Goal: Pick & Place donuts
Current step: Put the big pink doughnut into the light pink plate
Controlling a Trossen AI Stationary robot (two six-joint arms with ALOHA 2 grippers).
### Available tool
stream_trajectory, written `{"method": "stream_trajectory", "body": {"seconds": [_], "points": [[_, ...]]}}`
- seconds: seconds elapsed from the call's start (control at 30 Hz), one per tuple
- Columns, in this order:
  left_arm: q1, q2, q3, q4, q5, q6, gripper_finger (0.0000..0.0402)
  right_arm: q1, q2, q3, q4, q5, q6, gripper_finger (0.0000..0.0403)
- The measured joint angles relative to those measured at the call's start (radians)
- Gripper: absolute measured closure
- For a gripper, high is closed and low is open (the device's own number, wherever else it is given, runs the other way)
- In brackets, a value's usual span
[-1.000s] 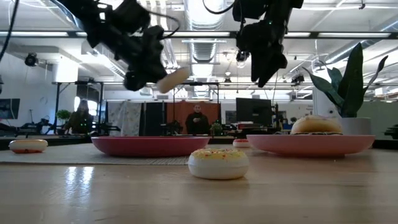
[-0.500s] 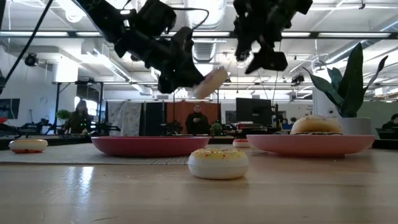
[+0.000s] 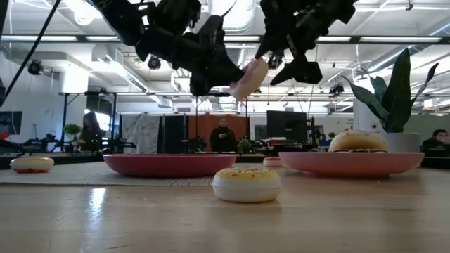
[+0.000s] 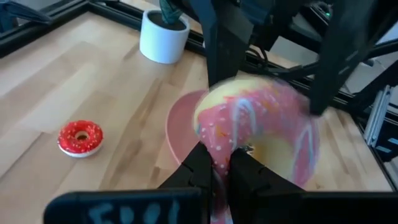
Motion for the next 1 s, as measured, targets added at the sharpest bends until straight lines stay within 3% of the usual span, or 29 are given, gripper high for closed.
{"method": "stream_trajectory", "body": {"seconds": [0.33,0.63,1.0], "points": [[0.000,0.018,0.000,-0.002,0.000,-0.005,0.0396,0.004,0.005,-0.024,0.059,-0.048,0.030,0.0113],[-0.001,0.019,0.028,0.004,0.004,-0.036,0.0391,0.004,0.005,-0.031,0.063,-0.004,0.044,0.0177],[-0.011,0.019,0.034,-0.066,0.004,-0.133,0.0280,0.004,0.005,-0.029,0.050,0.005,0.028,0.0302]]}}
